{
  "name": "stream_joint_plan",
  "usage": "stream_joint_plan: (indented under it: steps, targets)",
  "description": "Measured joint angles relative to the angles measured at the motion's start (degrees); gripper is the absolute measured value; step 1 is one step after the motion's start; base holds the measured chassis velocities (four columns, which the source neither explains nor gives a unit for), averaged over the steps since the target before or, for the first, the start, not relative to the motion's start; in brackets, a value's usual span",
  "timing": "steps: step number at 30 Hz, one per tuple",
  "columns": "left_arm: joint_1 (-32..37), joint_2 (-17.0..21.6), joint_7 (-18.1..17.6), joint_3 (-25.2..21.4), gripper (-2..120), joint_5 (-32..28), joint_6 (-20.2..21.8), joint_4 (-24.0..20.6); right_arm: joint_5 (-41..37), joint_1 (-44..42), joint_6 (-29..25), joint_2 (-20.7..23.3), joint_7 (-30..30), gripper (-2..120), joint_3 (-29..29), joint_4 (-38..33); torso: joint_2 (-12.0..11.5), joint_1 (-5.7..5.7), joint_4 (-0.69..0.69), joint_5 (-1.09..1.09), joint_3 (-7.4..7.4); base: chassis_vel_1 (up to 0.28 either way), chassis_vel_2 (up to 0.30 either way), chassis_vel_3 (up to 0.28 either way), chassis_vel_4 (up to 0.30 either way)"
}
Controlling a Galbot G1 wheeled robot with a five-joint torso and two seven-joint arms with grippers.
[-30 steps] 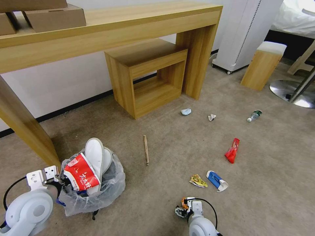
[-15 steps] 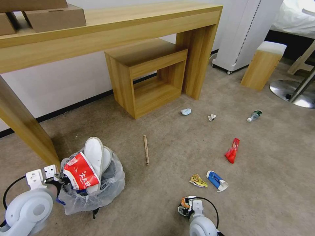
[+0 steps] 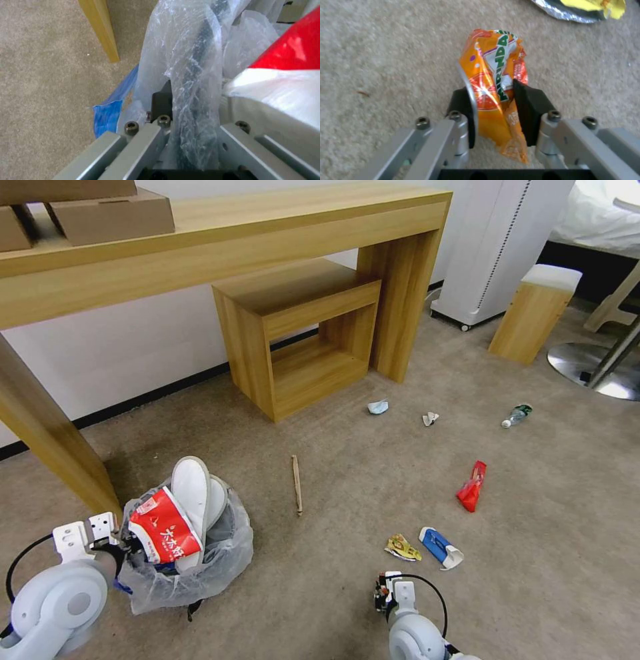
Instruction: Pick up the trash bin and place the garbage on the floor into it.
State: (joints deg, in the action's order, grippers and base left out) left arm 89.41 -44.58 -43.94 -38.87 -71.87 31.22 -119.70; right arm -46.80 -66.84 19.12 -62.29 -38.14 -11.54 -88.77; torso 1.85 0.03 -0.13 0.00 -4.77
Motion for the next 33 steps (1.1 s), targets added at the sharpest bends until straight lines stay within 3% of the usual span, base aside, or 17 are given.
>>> stream_joint_plan:
  steps: [5, 9, 12, 14, 17, 18, 20, 25, 28, 33]
  targets:
    - [-0.1, 0.0, 0.0, 0.0, 0, -0.2, 0.0, 0.0, 0.9, 0.2, -1.2, 0.3, 1.4, 19, 0.1, -0.4, 0.0, 0.00, 0.00, 0.01, 0.00, 0.000, 0.000, 0.000, 0.000]
    - [-0.1, 0.1, -0.2, 0.0, 0, -0.8, 0.0, 0.1, 1.8, 0.9, -5.6, 0.6, 5.7, 18, 1.0, -1.9, 0.0, 0.00, 0.00, 0.01, 0.00, 0.000, 0.000, 0.000, 0.000]
    - [0.1, 0.1, -0.7, -0.1, 0, -1.7, 0.2, -0.1, 4.0, 2.6, -16.2, 1.0, 19.0, 18, 2.9, -2.9, 0.0, 0.00, 0.00, 0.00, 0.00, 0.000, 0.000, 0.000, 0.000]
    - [0.2, 0.1, -0.8, -0.1, 0, -1.9, 0.3, -0.2, 4.8, 3.2, -18.9, 1.2, 22.3, 18, 3.3, -3.0, 0.0, 0.00, 0.01, 0.00, 0.00, 0.000, 0.000, 0.000, 0.000]
    - [0.7, 0.1, -1.7, -0.8, 0, -3.2, 0.6, -0.9, 5.2, 6.1, -30.1, 2.2, 37.2, 18, 3.1, -3.0, 0.0, 0.00, 0.00, 0.00, 0.00, 0.000, 0.000, 0.000, 0.000]
    - [0.7, 0.1, -1.7, -0.8, 0, -3.2, 0.6, -0.9, 5.2, 6.1, -30.1, 2.2, 37.2, 18, 3.1, -3.0, 0.0, 0.00, 0.00, 0.00, 0.00, 0.000, 0.000, 0.000, 0.000]
    - [1.1, -0.1, -2.7, -1.1, 0, -4.4, 0.8, -1.4, 3.9, 8.2, -35.3, 1.9, 46.4, 18, 1.9, -3.0, 0.0, 0.00, 0.00, 0.00, 0.00, 0.000, 0.000, 0.000, 0.000]
    - [1.2, -0.3, -4.5, -1.4, 0, -7.7, 1.1, -2.5, 1.9, 11.0, -38.7, -0.1, 54.1, 18, -0.1, -2.8, 0.0, 0.00, 0.00, -0.01, -0.01, 0.000, 0.000, 0.000, 0.000]
    - [0.7, 0.5, -6.6, -1.8, 0, -11.9, 1.3, -3.8, -0.3, 13.7, -40.0, -3.2, 61.7, 18, -1.9, -1.3, 0.0, 0.00, 0.01, 0.00, -0.01, 0.000, 0.000, 0.000, 0.000]
    - [-0.3, 1.2, -8.5, -1.8, 0, -16.3, 1.3, -5.4, -0.6, 16.0, -40.0, -6.4, 65.4, 18, -4.6, 0.2, 0.0, 0.00, -0.02, 0.00, -0.01, 0.000, 0.000, 0.000, 0.000]
